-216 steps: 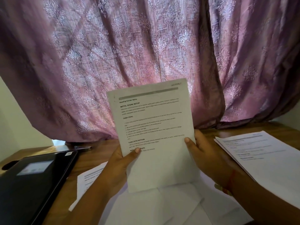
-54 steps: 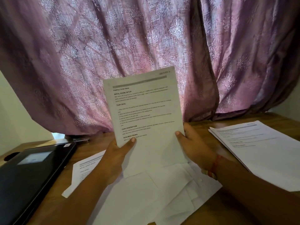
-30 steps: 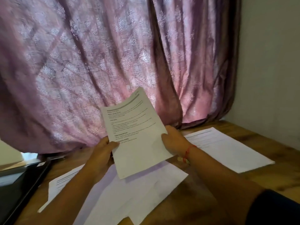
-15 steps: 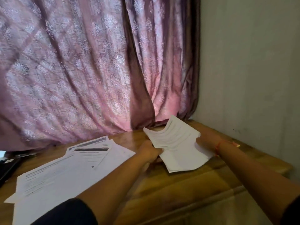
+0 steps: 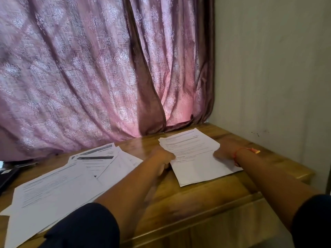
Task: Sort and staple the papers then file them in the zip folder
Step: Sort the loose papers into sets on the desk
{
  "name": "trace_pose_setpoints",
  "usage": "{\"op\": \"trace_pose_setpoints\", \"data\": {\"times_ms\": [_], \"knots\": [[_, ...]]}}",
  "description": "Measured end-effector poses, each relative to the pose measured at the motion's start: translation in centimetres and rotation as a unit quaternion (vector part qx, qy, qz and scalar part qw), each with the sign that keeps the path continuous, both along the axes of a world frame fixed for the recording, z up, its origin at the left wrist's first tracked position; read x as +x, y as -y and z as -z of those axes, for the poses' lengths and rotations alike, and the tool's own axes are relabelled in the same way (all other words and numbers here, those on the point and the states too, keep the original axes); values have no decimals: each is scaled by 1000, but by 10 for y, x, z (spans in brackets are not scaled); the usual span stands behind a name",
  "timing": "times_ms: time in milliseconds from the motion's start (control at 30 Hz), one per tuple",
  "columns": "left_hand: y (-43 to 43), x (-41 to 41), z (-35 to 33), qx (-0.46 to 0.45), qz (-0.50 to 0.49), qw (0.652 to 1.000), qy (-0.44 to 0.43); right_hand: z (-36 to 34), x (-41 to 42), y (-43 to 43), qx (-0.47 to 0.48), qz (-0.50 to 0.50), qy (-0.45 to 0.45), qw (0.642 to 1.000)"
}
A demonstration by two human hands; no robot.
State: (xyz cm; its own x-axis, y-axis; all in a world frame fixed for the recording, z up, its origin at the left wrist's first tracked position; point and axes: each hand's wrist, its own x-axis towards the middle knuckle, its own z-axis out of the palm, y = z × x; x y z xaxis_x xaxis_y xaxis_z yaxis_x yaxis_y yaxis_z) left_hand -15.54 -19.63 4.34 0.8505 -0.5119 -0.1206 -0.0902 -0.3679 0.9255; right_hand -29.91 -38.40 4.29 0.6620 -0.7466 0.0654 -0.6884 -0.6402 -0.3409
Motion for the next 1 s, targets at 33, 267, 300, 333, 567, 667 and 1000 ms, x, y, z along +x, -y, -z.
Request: {"op": "trace_pose_setpoints", "data": {"times_ms": [33,267,300,333,567,667,1000], "knots": [[2,4,-1,-12,-1,1000,-23,0,1,3,10,-3,5,1000],[9,12,1,-61,-16,992,-105,-2,10,21,24,-15,5,1000],[11,13,2,-59,-19,993,-105,-1,11,24,24,-16,3,1000],[14,13,2,-61,-21,993,-103,0,12,28,24,-17,2,1000],[51,5,5,-66,-23,993,-98,-6,8,51,-3,9,-26,1000],[66,2,8,-60,-20,994,-84,-11,3,58,-3,22,-38,999],[70,14,12,-3,1,1000,-13,-11,8,58,-45,62,-51,996]]}}
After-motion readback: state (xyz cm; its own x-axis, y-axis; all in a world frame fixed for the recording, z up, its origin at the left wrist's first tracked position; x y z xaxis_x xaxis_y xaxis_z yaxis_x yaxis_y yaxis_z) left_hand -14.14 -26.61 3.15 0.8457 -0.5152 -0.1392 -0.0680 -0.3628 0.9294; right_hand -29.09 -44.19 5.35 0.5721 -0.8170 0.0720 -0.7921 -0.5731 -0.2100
